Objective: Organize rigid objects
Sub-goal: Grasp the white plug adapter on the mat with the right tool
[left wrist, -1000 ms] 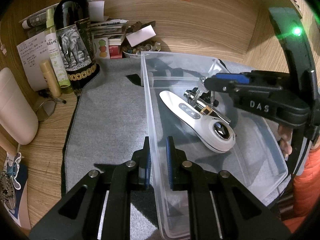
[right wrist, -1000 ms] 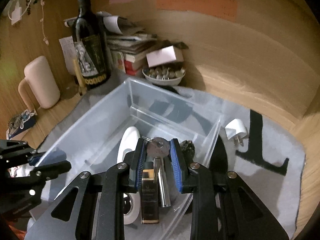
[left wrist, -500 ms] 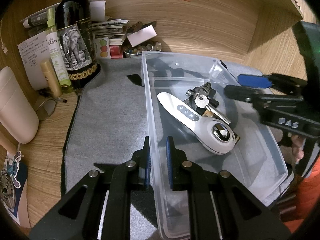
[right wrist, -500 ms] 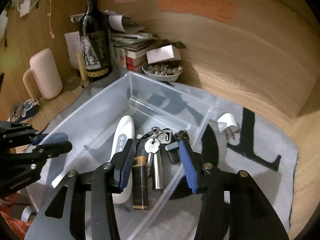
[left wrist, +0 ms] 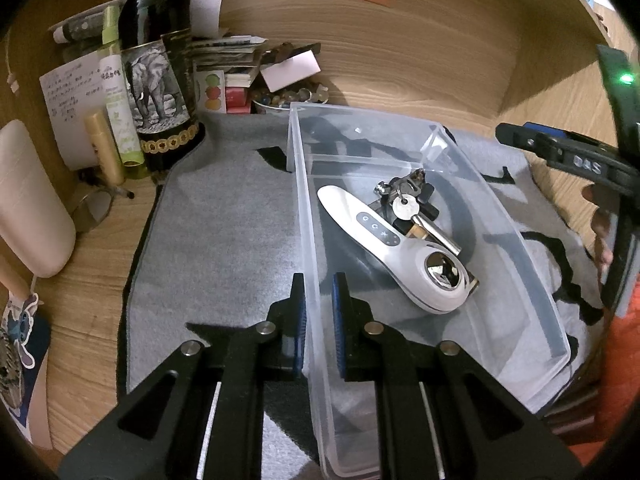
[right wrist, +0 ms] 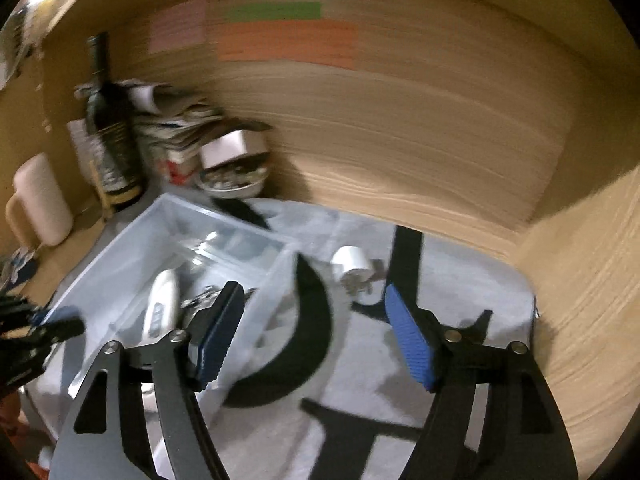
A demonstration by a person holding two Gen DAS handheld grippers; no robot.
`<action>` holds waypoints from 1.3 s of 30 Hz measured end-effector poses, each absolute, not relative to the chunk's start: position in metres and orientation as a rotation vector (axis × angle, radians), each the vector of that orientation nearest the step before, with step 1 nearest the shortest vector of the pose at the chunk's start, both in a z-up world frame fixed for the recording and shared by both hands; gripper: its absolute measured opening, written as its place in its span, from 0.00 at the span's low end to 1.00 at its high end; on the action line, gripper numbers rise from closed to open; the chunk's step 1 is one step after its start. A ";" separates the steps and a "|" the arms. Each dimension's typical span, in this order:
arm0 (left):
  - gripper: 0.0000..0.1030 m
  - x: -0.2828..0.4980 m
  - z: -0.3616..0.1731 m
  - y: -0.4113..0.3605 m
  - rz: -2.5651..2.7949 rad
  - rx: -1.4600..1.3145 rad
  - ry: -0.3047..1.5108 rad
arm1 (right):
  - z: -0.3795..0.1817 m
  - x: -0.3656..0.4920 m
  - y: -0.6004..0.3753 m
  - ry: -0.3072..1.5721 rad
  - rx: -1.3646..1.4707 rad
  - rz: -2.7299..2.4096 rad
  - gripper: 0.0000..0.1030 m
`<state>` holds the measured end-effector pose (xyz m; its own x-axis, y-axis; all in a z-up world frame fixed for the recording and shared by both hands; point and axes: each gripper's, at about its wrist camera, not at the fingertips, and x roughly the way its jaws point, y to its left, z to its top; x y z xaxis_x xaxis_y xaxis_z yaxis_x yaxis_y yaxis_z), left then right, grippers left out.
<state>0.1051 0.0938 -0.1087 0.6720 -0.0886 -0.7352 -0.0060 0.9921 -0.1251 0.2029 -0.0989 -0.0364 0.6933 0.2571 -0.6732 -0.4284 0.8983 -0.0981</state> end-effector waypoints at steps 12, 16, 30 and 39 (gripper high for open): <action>0.07 0.102 -0.108 0.094 -0.035 -0.116 0.803 | -0.087 0.278 -0.104 0.860 -0.287 0.296 0.68; 0.06 0.100 -0.108 0.095 -0.031 -0.124 0.793 | -0.104 0.298 -0.098 0.909 -0.284 0.319 0.68; 0.06 0.100 -0.108 0.096 -0.032 -0.129 0.790 | -0.133 0.342 -0.084 1.018 -0.271 0.378 0.36; 0.06 0.101 -0.107 0.096 -0.030 -0.125 0.791 | -0.112 0.312 -0.092 0.962 -0.277 0.373 0.36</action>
<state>0.1008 0.0958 -0.1071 0.7035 -0.0738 -0.7069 -0.0201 0.9921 -0.1235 0.3121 -0.0918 -0.1124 0.5165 0.1848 -0.8361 -0.4271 0.9019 -0.0645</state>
